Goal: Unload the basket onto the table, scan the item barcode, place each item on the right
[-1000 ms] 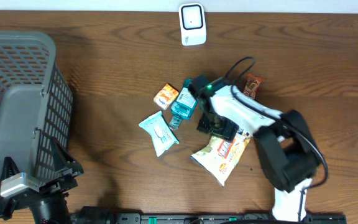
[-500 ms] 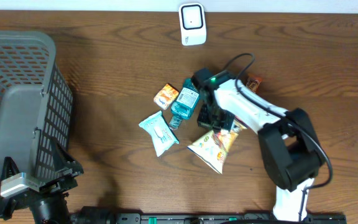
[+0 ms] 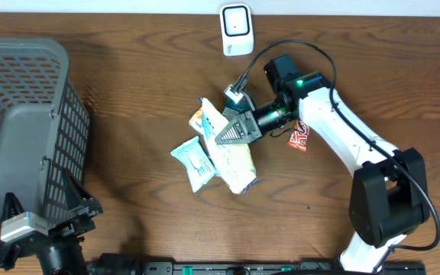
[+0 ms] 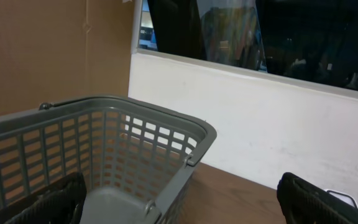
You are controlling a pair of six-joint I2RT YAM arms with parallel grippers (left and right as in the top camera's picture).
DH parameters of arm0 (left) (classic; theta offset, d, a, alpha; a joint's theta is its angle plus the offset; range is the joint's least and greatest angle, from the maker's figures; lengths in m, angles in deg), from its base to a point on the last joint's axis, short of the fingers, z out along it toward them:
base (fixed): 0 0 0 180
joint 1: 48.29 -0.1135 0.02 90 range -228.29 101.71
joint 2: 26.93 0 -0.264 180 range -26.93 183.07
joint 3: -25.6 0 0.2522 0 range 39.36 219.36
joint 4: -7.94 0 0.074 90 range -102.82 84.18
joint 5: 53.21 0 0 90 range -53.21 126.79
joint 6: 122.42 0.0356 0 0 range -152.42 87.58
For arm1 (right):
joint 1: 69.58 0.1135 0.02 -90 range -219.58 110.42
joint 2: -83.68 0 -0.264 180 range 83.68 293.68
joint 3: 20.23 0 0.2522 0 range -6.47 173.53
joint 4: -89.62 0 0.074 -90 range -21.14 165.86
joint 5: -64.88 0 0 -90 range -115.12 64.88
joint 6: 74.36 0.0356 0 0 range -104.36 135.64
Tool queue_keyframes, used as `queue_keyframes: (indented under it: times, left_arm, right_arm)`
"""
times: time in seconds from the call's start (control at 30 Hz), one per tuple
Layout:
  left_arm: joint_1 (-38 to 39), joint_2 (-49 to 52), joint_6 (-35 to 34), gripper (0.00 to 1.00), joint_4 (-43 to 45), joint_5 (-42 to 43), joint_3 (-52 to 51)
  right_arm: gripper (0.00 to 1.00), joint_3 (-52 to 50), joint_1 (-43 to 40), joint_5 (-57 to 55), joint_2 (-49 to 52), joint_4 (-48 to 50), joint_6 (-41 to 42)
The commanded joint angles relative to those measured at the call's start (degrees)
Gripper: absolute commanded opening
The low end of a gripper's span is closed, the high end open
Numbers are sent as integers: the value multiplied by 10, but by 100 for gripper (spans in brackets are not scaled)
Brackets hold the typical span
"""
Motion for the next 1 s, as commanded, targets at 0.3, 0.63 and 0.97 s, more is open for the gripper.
queue_keyframes:
  times: [0.3, 0.63, 0.97]
  left_arm:
    - [2, -2, -3, 98, -8, -1, 0]
    - [3, -2, -3, 98, -8, -1, 0]
    - [9, -2, -3, 98, -9, -1, 0]
  right_arm:
    - [1, -3, 55, 200, 0, 29, -332]
    - [1, -3, 67, 200, 0, 51, -304]
    - [1, -1, 29, 200, 0, 175, 146]
